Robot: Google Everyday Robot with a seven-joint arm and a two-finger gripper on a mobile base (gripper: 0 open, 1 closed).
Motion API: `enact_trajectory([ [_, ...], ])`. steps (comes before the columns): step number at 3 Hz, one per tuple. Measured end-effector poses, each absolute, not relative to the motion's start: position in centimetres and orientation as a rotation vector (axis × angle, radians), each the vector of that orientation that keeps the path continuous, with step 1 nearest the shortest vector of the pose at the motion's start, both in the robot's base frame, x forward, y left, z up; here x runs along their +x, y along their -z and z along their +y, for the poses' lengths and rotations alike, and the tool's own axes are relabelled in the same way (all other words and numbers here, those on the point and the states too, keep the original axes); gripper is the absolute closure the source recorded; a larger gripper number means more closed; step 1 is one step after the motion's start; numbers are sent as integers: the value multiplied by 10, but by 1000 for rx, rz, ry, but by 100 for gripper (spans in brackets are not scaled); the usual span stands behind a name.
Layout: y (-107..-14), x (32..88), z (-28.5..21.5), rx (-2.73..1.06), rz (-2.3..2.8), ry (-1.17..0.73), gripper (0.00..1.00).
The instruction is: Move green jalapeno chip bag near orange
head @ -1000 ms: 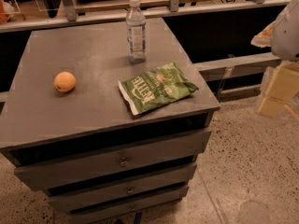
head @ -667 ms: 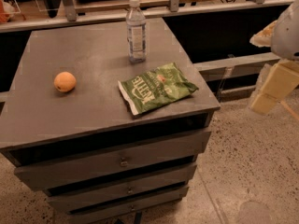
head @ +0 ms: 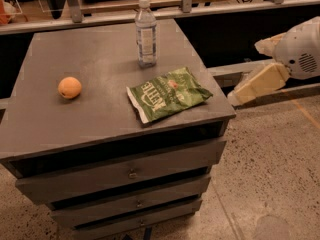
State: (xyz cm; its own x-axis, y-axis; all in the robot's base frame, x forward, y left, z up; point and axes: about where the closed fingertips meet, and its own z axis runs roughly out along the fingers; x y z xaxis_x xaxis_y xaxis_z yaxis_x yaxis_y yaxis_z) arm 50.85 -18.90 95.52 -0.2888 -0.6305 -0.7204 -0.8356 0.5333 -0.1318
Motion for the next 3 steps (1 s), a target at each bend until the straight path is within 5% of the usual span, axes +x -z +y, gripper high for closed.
enact_trajectory([
  [3,-912,578,-90,-1022,1854,-485,0],
])
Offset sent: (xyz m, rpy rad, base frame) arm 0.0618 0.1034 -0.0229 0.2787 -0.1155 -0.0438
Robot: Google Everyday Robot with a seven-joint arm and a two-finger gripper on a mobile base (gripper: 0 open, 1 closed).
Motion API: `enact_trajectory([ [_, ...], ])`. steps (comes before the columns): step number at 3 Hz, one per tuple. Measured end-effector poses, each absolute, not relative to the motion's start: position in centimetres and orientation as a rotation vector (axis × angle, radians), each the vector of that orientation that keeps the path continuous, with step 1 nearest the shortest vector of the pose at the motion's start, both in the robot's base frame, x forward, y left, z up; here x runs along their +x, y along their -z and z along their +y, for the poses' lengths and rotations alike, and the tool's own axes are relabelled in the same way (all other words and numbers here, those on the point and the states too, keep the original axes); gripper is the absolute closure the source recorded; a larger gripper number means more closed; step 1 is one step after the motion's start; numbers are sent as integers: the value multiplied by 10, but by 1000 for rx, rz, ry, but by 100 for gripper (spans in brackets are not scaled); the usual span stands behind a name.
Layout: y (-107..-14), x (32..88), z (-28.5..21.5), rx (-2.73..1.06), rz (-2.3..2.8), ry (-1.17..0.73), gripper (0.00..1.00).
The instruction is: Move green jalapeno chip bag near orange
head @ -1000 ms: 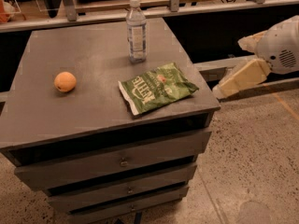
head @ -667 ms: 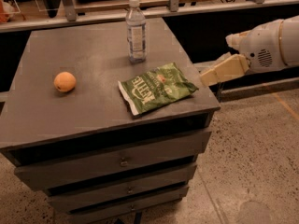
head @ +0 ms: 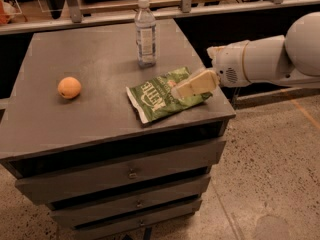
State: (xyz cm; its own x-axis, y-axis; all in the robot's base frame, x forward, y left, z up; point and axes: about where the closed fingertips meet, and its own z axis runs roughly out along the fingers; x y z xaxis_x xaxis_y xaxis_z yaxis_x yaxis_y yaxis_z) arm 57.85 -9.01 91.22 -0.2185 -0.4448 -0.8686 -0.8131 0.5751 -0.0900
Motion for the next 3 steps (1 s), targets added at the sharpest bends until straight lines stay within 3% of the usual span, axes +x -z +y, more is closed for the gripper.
enact_trajectory([
  [3,-875,585,-86,-1089,1863,-598,0],
])
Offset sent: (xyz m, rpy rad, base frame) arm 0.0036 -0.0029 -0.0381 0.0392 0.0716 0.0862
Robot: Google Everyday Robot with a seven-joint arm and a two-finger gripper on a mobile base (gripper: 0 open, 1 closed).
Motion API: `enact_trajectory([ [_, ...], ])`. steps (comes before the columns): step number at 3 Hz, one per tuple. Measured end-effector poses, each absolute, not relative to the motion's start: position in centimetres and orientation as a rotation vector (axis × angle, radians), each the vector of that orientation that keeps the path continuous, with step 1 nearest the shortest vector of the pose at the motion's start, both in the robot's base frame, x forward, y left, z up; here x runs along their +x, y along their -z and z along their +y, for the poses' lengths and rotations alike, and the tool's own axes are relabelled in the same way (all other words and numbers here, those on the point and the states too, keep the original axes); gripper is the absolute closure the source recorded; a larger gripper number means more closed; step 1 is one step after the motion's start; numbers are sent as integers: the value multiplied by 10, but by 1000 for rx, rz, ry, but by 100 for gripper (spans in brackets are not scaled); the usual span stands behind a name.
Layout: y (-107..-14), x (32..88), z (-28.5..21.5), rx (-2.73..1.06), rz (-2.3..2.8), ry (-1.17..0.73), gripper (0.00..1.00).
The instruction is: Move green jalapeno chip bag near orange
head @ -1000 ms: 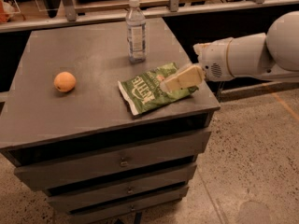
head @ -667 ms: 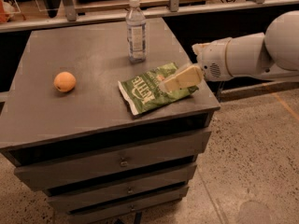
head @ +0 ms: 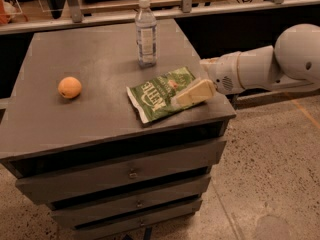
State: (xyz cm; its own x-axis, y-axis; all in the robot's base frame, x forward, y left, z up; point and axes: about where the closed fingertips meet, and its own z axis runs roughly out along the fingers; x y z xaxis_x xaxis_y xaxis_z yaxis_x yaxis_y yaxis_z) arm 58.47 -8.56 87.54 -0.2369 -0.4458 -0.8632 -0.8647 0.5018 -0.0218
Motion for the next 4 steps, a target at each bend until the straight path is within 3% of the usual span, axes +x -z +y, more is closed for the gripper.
enact_trajectory([
  [2,-840,598,-76,-1141,1861,-686,0],
  [4,-826,598,-71,-1150,1853,-710,39],
])
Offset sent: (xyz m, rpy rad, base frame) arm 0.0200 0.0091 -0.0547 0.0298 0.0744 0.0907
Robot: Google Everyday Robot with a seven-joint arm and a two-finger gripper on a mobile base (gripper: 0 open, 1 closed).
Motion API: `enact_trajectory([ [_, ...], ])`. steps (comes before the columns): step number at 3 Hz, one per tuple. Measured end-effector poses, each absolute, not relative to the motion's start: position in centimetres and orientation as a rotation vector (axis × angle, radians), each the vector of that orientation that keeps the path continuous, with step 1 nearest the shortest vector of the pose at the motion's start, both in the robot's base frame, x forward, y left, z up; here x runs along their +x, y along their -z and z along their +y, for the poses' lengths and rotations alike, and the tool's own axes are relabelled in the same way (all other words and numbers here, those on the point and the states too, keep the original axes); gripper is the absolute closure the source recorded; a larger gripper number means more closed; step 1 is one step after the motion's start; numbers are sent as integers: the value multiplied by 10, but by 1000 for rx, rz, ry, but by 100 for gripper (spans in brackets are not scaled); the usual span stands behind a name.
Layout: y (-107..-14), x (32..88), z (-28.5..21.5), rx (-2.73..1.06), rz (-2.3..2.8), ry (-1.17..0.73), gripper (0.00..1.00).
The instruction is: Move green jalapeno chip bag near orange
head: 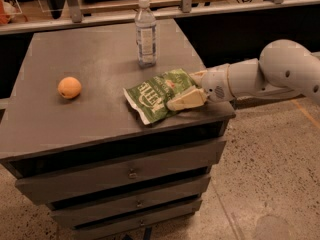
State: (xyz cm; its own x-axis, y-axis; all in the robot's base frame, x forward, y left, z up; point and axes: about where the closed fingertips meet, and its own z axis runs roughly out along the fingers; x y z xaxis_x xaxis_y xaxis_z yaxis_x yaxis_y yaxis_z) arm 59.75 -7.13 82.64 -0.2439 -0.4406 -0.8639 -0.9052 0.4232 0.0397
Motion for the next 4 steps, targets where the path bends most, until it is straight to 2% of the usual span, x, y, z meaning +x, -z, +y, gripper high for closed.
enact_trajectory([
  [2,-859,600,-56,-1116,1752,-758,86],
  [3,-877,594,-31,-1158,1690,-783,100],
  [4,-873,584,-2,-1225,1667,-813,100],
])
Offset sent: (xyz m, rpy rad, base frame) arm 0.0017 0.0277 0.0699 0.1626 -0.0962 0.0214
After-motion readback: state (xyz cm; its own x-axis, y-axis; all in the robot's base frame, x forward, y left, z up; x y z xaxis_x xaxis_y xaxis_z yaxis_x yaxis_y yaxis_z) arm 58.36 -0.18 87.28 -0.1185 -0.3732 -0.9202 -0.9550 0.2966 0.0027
